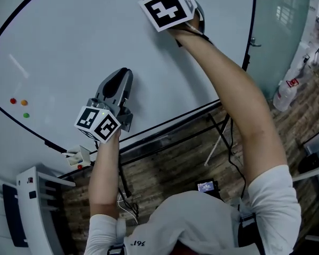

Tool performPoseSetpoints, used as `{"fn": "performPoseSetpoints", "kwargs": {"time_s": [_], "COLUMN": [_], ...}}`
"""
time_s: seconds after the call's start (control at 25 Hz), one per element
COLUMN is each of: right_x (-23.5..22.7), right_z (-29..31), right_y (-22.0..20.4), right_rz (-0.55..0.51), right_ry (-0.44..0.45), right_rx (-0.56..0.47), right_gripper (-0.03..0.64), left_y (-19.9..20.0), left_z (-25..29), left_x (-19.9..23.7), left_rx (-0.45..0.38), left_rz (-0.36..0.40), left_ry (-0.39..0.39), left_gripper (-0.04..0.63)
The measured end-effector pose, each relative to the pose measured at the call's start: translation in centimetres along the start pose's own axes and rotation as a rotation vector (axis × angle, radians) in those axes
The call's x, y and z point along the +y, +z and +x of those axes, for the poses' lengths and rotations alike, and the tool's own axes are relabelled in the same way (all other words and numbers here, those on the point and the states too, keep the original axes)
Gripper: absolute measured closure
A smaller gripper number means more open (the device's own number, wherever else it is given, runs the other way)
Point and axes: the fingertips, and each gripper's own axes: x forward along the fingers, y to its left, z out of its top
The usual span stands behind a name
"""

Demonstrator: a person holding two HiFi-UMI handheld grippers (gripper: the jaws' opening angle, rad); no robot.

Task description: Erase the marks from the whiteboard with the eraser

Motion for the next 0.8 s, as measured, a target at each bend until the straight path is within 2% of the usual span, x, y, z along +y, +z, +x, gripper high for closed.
{"fn": "performPoseSetpoints", "kwargs": {"time_s": [0.2, 0.6, 0.8], "right_x": [-4.7, -10.6, -12.6], "right_z": [-0.7, -1.0, -1.3], "right_y": [-2.7, -7.1, -8.8], "right_rz": [0.022, 0.101, 0.103], "right_ry": [-0.075, -0.1, -0.127], "right_rx": [0.038, 0.074, 0.09], "right_gripper": [0.373, 0.373, 0.373], "left_y": [-0.7, -2.2, -2.5], "left_z": [1.9, 3.3, 2.7], "left_x": [-1.0, -2.0, -2.2], "left_rx": [0.009, 0.045, 0.061], "left_rz": [0.004, 0.0, 0.003], "left_ry": [-0.01, -0.011, 0.01], "left_gripper": [0.54, 0.541, 0.54]}}
